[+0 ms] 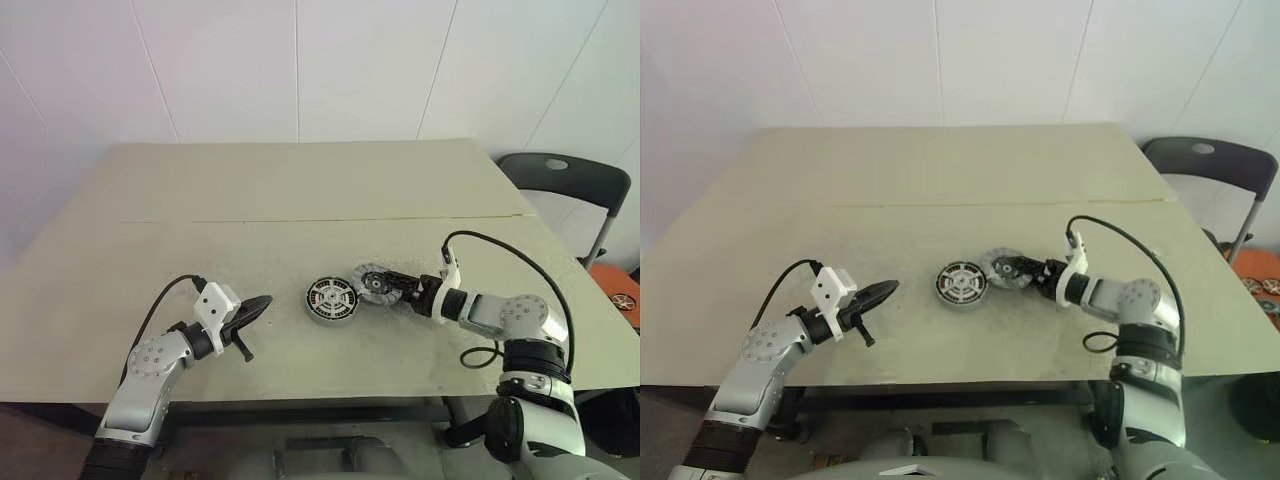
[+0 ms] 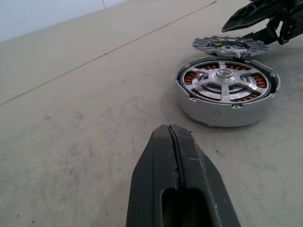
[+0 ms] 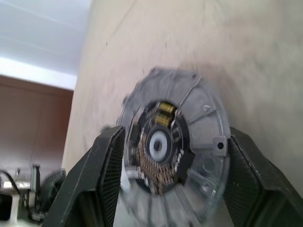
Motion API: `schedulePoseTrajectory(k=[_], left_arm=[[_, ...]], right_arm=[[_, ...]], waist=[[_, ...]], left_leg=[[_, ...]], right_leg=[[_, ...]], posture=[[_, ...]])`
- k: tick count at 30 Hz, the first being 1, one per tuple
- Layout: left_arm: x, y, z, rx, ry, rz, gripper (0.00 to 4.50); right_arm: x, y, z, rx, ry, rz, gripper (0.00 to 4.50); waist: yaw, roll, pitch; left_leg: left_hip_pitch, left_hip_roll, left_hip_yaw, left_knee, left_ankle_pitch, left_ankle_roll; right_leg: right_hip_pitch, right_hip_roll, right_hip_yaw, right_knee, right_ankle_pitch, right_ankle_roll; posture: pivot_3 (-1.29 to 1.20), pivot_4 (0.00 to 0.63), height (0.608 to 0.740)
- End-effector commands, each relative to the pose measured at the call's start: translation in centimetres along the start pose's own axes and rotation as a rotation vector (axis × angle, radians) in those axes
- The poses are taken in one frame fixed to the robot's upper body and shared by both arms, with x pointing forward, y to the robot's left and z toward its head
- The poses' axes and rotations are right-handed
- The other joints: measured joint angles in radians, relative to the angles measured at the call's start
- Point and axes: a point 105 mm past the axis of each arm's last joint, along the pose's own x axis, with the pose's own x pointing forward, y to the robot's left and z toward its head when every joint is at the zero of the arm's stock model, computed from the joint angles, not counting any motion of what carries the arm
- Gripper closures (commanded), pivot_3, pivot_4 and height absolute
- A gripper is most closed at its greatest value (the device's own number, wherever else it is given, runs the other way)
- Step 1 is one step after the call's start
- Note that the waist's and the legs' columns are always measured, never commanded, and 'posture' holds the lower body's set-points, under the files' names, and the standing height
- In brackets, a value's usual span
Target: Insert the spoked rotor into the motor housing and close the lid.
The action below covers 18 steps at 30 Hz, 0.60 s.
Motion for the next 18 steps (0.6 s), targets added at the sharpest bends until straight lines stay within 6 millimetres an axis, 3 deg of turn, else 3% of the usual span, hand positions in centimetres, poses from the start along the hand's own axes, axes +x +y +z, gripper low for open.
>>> schedulePoseTrajectory(k=[1, 4, 7, 9, 13, 18], left_arm=[[-0.1, 0.6, 0.9, 0.044, -0.024, 0.021, 4.5], [-0.2, 0.8, 0.9, 0.049, -0.02, 0.028, 4.5], [-0.1, 0.9, 0.9, 0.055, -0.02, 0.032, 4.5], [0.1, 0.9, 0.8, 0.06, -0.009, 0.028, 4.5], [0.5, 0.5, 0.4, 0.066, 0.003, 0.008, 4.5], [0.6, 0.6, 0.4, 0.068, 0.008, 0.009, 4.5]], right_arm=[[0.8, 2.1, 0.5, -0.03, -0.023, 0.066, 1.98], [1.0, 2.8, 0.0, -0.08, -0.005, 0.078, 2.84], [1.0, 3.5, 0.0, -0.284, 0.008, 0.06, 3.85], [1.0, 4.4, 1.1, -0.444, -0.028, 0.052, 4.37], [0.9, 7.1, 2.9, -0.803, -0.105, 0.07, 4.37], [0.9, 8.9, 2.2, -1.183, -0.106, 0.121, 4.37]], waist=[[0.0, 0.0, 0.0], [0.0, 0.001, 0.0], [0.0, 0.001, 0.0], [-0.001, 0.001, 0.0], [0.001, 0.002, 0.001], [0.002, 0.002, 0.001]], left_leg=[[0.0, 0.0, 0.0, -0.002, 0.0, 0.0], [0.0, 0.0, 0.0, -0.004, 0.0, 0.0], [0.0, 0.0, 0.0, -0.004, 0.0, 0.0], [0.002, -0.001, 0.001, -0.003, 0.0, 0.0], [0.002, -0.001, 0.001, -0.001, 0.0, 0.0], [0.001, -0.002, 0.001, -0.002, 0.0, 0.0]], right_leg=[[0.0, 0.0, 0.0, 0.0, 0.0, 0.0], [-0.001, 0.0, 0.0, -0.001, -0.001, -0.001], [-0.001, -0.001, 0.0, -0.001, -0.001, 0.0], [0.001, -0.001, 0.0, -0.001, -0.001, 0.0], [0.002, -0.001, 0.0, -0.001, -0.001, 0.0], [0.0, -0.002, 0.0, -0.002, -0.001, 0.001]], posture=[[0.0, 0.0, 0.74], [0.0, 0.0, 0.74], [0.0, 0.0, 0.74], [0.0, 0.0, 0.74], [0.0, 0.0, 0.74], [0.0, 0.0, 0.74]])
